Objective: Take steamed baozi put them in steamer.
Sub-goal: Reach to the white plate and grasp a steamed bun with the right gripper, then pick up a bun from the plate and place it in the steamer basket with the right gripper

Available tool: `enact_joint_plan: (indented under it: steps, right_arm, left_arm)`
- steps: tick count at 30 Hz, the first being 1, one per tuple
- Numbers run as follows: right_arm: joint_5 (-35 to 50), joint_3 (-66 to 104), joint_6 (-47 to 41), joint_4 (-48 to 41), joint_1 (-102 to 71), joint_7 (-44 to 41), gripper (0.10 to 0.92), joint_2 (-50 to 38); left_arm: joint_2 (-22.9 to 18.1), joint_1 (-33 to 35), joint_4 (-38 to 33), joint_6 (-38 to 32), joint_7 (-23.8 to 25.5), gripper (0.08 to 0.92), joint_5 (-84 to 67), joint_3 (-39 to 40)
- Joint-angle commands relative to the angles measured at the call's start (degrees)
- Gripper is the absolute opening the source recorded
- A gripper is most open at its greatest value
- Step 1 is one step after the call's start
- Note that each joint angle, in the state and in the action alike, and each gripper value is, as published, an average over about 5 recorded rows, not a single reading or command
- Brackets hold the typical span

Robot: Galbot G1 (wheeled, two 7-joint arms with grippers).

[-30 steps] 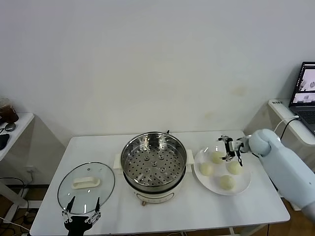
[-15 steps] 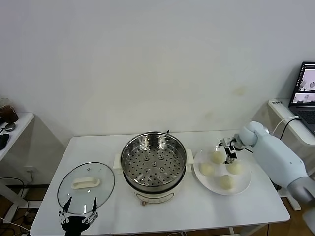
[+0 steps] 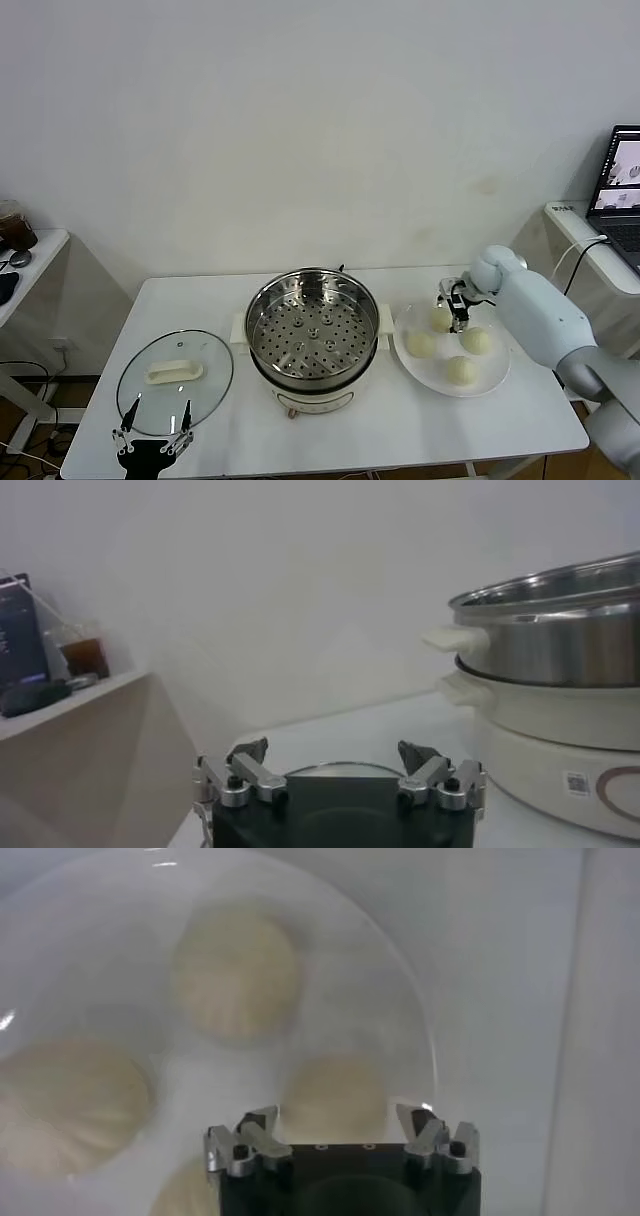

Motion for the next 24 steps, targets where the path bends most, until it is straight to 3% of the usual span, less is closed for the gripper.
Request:
enact_joint_plan:
  steps: [1,11,17,24]
  right_arm:
    - [-1.2,-0.5,-0.1,-2.2,0.5,-0.2,0.699,1.5]
    - [-0.5,-1.1,-0.5,-1.3,0.8,-0.8,0.476,0.9]
    - [4.1,-3.4,-1.0,2.7,2.5,-1.4,0.464,-2.4]
    - [17.1,-10.4,-0.9,12.9,11.7,-3.2,0.478,-9.2]
  left_arm:
    - [0.0,0.0,0.0,0.0,0.0,0.823,0.0,-0.1]
    - [0.2,-0.1,0.0,0.0,0.0,0.823,-0.1,-0.5]
    - [0.4,-0.1,-0.3,0.1,0.1,0.823,-0.2,-0.7]
    - [0.9,-0.2,-0.6,0.1,0.2,0.823,-0.6,-0.6]
